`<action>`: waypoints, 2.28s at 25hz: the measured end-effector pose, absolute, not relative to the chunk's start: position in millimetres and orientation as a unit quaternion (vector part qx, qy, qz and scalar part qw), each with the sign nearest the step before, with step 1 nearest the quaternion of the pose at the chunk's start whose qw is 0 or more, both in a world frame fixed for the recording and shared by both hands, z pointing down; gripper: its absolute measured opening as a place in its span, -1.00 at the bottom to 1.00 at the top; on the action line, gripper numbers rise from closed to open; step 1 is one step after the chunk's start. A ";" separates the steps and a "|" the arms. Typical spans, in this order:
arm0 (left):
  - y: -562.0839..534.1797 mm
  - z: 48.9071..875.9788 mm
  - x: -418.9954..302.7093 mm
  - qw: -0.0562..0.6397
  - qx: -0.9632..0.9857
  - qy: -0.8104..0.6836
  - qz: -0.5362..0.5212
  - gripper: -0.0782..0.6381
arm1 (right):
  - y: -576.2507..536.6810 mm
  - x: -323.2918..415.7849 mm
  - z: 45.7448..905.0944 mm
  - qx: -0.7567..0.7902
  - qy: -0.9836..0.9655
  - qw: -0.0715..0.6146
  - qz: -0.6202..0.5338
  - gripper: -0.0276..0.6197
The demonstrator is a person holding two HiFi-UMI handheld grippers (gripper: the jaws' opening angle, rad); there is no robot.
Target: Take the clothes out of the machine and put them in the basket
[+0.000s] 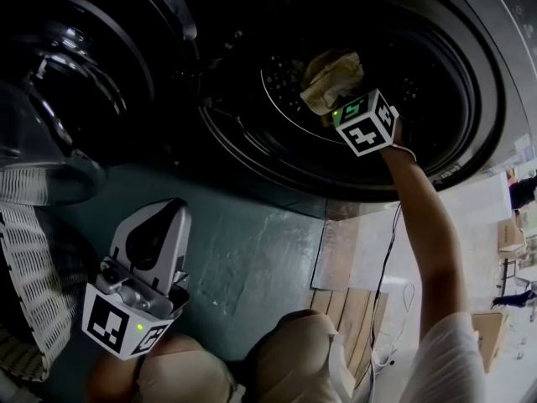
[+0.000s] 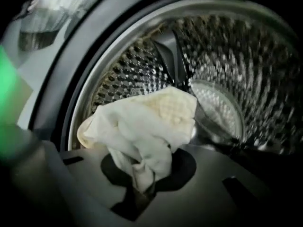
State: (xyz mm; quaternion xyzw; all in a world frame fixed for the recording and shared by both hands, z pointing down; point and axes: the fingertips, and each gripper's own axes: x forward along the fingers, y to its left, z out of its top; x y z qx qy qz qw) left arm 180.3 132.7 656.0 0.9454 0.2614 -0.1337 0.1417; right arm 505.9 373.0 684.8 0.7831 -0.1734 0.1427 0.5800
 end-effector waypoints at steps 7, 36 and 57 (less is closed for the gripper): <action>132.2 664.9 193.5 0.158 0.946 0.256 -0.122 -0.74 | 363.7 498.0 671.6 0.774 -0.183 0.594 0.121 -0.69; 91.7 425.9 130.4 0.200 0.966 0.160 -0.029 -0.74 | 303.8 331.1 538.6 0.797 -0.332 0.476 0.169 -0.70; 85.5 249.3 111.5 0.174 0.980 0.095 -0.005 -0.74 | 258.2 229.5 403.1 0.785 -0.437 0.403 0.173 -0.70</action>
